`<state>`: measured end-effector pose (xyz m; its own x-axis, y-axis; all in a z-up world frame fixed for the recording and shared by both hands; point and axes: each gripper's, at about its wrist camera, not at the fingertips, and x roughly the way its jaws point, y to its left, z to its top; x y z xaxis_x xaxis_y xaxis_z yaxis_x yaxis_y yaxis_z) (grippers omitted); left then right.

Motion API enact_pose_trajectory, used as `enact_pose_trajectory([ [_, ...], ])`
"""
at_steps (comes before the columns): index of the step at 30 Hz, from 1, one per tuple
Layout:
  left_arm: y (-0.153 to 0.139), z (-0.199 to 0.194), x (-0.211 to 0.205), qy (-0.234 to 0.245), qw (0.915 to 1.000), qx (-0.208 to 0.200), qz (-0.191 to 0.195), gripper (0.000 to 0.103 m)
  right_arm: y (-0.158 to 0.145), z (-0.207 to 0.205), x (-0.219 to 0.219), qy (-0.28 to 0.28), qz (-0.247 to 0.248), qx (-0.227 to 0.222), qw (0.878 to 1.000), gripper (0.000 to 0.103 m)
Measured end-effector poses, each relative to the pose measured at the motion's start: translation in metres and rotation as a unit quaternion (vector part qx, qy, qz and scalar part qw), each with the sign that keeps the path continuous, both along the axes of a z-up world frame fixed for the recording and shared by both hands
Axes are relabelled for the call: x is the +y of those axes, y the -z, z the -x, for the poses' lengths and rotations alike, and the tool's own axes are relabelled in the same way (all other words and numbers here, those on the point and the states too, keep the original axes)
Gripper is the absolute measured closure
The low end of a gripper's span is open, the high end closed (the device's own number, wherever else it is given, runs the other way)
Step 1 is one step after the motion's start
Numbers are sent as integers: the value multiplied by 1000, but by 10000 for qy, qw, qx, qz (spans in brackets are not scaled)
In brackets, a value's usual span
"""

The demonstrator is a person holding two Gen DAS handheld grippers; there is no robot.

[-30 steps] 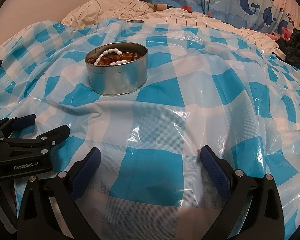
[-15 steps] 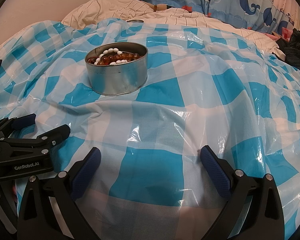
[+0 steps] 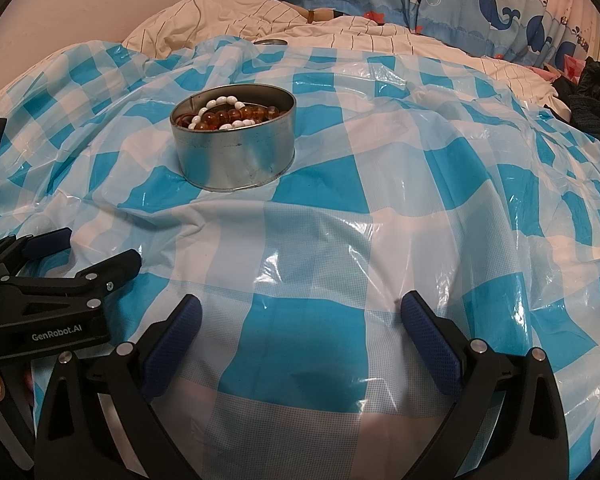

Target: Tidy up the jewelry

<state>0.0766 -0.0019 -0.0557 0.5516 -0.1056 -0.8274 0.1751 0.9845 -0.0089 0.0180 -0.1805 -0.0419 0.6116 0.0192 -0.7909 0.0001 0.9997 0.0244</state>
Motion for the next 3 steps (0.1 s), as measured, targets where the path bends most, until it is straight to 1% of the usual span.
enact_pose_trajectory([
  [3, 0, 0, 0, 0, 10000, -2, 1, 7, 0, 0, 0, 0, 0, -1, 10000, 7],
])
